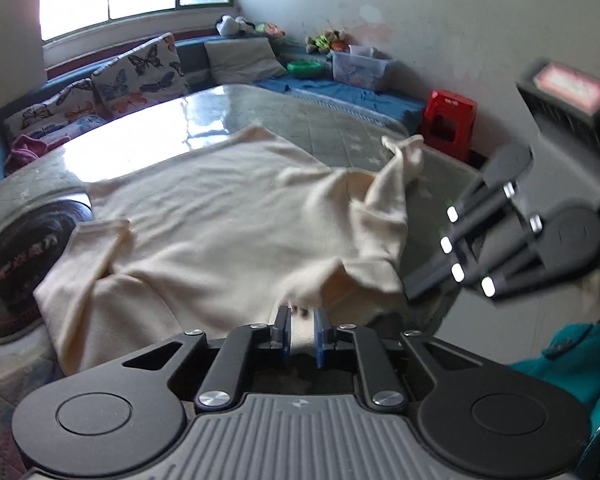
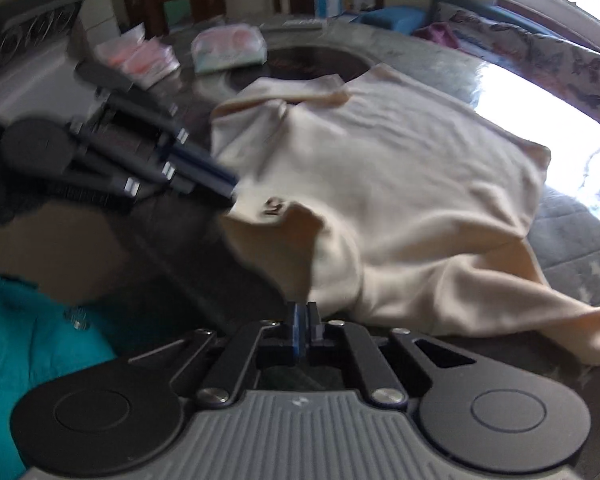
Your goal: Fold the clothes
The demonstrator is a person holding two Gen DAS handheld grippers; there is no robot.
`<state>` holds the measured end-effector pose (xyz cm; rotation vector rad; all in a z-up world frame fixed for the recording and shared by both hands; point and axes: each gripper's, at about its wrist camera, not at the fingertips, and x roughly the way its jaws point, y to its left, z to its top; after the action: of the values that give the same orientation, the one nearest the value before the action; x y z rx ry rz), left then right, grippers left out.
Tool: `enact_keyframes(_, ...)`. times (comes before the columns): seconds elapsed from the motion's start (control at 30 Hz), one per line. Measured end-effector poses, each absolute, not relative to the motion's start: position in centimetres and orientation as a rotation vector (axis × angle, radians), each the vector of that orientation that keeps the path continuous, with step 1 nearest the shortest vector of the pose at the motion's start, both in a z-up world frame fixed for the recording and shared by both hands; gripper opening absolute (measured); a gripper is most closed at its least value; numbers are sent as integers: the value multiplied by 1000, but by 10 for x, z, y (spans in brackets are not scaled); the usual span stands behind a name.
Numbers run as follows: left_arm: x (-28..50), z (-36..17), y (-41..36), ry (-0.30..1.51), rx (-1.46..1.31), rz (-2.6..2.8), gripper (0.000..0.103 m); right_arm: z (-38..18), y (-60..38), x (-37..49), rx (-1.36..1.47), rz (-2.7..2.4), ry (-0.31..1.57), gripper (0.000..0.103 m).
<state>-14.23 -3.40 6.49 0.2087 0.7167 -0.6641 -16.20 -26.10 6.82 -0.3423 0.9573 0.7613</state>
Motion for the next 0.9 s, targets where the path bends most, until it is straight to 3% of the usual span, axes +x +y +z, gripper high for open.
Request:
enact_keyframes(0.33,-99,62,-48,728,153,-629,14,96,-288,-111,-271,563,799,9)
enact_keyframes(0.6,-96,27,-83,818,175,-734,14,53,-304,-67,-296,425,881,15)
enact_keyframes(0.9,-71,36,-64,829,112,-711,16,73,-313,-59,-252,435,875,19)
